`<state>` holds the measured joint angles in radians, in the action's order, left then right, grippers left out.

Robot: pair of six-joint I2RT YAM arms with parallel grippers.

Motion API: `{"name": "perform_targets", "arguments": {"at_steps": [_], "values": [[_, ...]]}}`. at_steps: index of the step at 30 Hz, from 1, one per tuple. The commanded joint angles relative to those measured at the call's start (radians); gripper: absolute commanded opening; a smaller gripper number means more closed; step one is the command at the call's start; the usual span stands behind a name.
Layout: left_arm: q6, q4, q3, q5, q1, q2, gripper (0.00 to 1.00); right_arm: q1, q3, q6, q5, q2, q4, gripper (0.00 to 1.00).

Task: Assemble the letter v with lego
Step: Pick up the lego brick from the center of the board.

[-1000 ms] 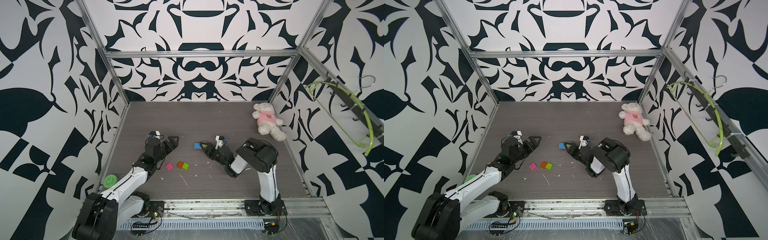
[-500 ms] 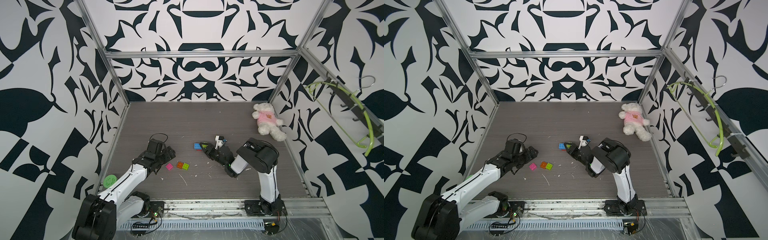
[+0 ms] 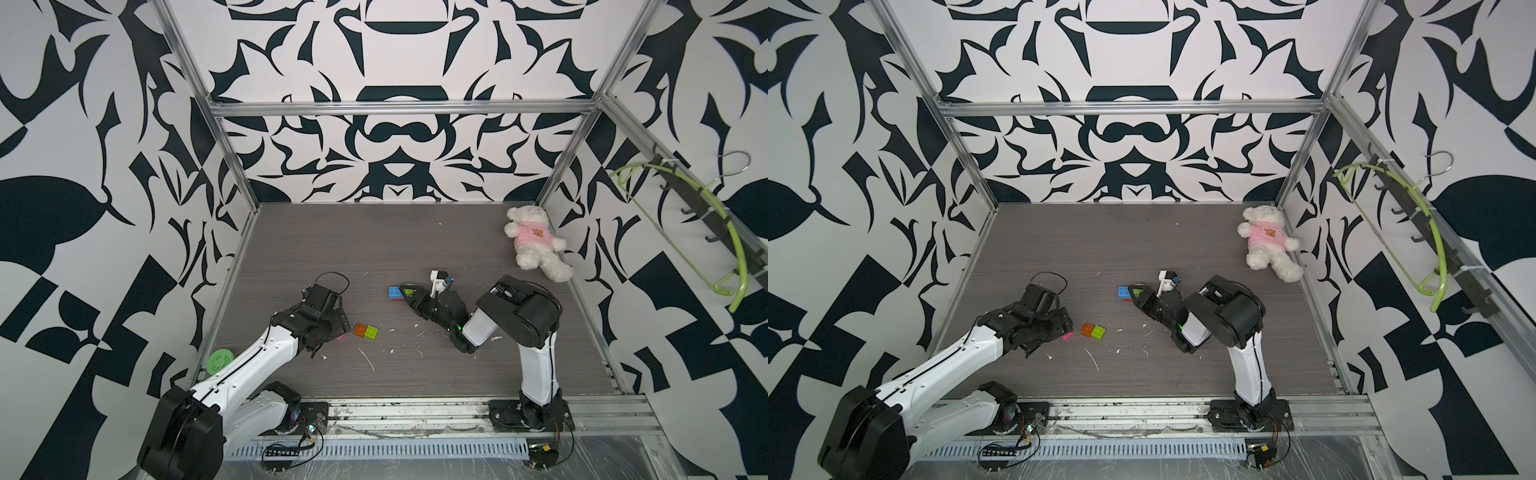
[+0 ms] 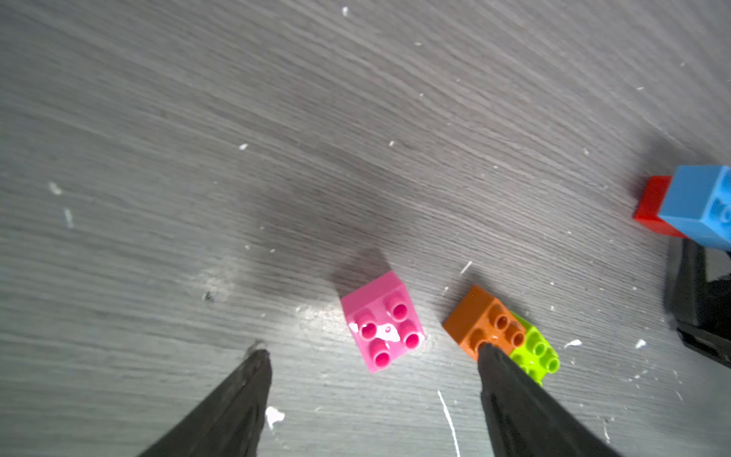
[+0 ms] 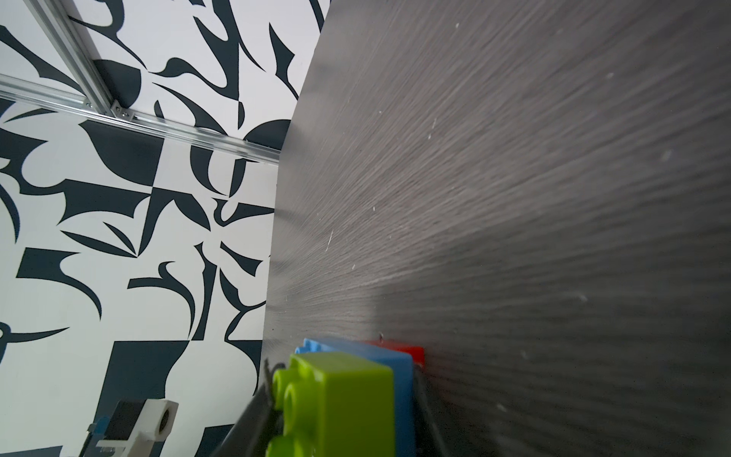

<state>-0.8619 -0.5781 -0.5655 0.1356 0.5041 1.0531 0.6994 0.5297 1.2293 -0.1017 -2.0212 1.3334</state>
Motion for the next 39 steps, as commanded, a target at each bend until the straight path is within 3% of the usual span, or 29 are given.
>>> {"name": "perform_targets", "arguments": {"at_steps": [1, 3, 8, 21, 26, 30, 37, 39], "values": [[-0.017, -0.037, 0.011, 0.024, 0.008, 0.011, 0.86, -0.004, 0.005, -0.033, -0.005, 0.022, -0.116, 0.07], [-0.022, -0.032, 0.004, 0.031, 0.022, 0.034, 0.86, -0.003, 0.012, -0.034, -0.008, 0.028, -0.129, 0.06], [-0.038, 0.008, 0.010, 0.029, 0.036, 0.089, 0.74, -0.005, 0.014, -0.049, -0.004, 0.046, -0.152, 0.06], [-0.046, 0.085, -0.004, 0.045, 0.051, 0.194, 0.63, -0.004, 0.016, -0.056, -0.007, 0.052, -0.157, 0.06], [-0.056, 0.127, 0.003, -0.005, 0.053, 0.214, 0.49, -0.005, 0.009, -0.060, -0.003, 0.062, -0.157, 0.05], [-0.065, 0.119, -0.006, 0.022, 0.066, 0.202, 0.40, -0.005, 0.004, -0.069, 0.003, 0.071, -0.164, 0.05], [0.000, 0.160, -0.039, 0.005, 0.064, 0.214, 0.40, -0.005, 0.003, -0.074, 0.007, 0.078, -0.169, 0.05], [0.031, 0.183, -0.050, -0.013, 0.065, 0.246, 0.46, -0.006, 0.002, -0.076, 0.007, 0.078, -0.171, 0.05]]}}
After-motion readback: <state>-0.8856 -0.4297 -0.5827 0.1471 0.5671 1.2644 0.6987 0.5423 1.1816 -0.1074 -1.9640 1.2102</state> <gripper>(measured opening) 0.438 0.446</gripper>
